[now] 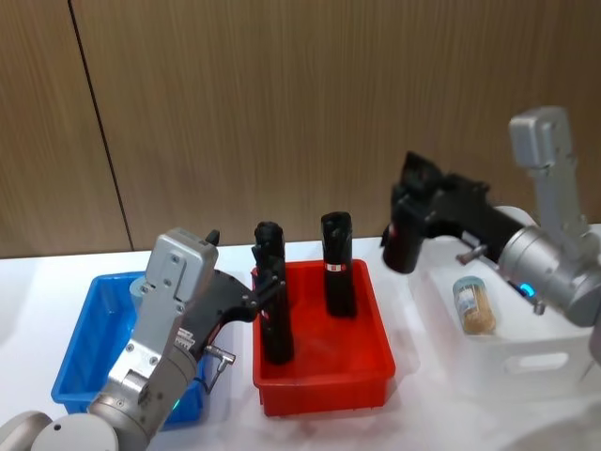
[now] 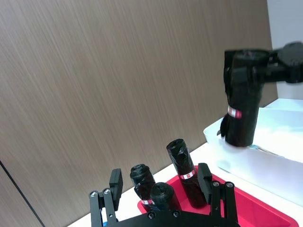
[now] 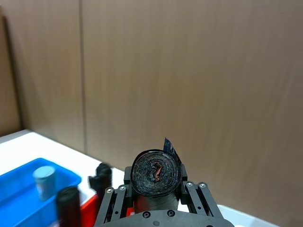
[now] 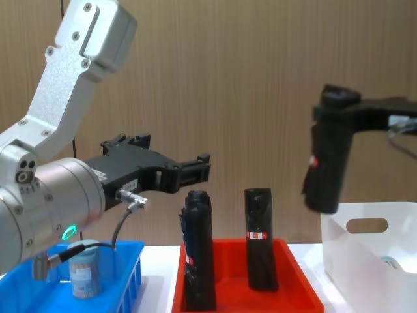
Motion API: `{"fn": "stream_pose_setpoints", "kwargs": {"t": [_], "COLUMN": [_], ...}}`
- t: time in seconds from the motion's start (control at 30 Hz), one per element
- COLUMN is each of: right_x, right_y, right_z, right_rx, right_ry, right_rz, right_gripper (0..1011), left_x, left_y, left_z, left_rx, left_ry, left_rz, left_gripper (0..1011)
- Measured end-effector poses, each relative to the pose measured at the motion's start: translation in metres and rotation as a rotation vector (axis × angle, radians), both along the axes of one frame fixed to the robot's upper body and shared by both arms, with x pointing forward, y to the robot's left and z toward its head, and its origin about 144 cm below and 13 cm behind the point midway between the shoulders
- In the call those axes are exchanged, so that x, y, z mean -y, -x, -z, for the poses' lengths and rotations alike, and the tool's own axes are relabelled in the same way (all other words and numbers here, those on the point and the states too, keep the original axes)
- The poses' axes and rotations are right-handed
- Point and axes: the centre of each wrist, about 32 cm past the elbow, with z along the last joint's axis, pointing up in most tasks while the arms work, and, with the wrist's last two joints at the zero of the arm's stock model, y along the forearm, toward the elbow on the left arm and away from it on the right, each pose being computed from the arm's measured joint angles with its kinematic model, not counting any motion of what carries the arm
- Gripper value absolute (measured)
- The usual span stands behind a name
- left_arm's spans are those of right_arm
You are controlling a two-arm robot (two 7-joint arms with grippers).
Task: Pick the cotton swabs from the blue box and place them into the white box.
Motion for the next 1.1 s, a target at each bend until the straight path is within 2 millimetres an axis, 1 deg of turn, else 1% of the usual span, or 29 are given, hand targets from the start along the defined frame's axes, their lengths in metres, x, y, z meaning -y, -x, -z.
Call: {"fn": "stream_pose_setpoints", "kwargs": {"t": [0.2,0.4,0.57,0.67,0.7,1.1], "right_x": [0.016,0.031,0.043,0.046,0.049,0.06], "right_y": [-0.006,-0.014,-0.021,-0.024,-0.026,-0.035], "right_z": [-0.007,-0.005,0.003,0.007,0.011,0.038], "right_rx": [0.027,0.029,0.011,0.002,-0.008,-0.073], "right_ry": [-0.004,-0.005,0.004,0.011,0.015,0.039], "right_rz": [0.081,0.153,0.202,0.216,0.227,0.275], "right_gripper": [508,508,508,508,508,509], "left_x": [0.0,0.0,0.0,0.0,0.0,0.0], "left_y": [0.0,0.0,0.0,0.0,0.0,0.0], "left_z": [0.0,0.0,0.0,0.0,0.0,0.0], "left_rx": [0.0,0.0,0.0,0.0,0.0,0.0], "left_ry": [0.0,0.0,0.0,0.0,0.0,0.0], "left_rz": [0.0,0.0,0.0,0.0,0.0,0.0], "left_gripper": [1004,1004,1004,1004,1004,1004]}}
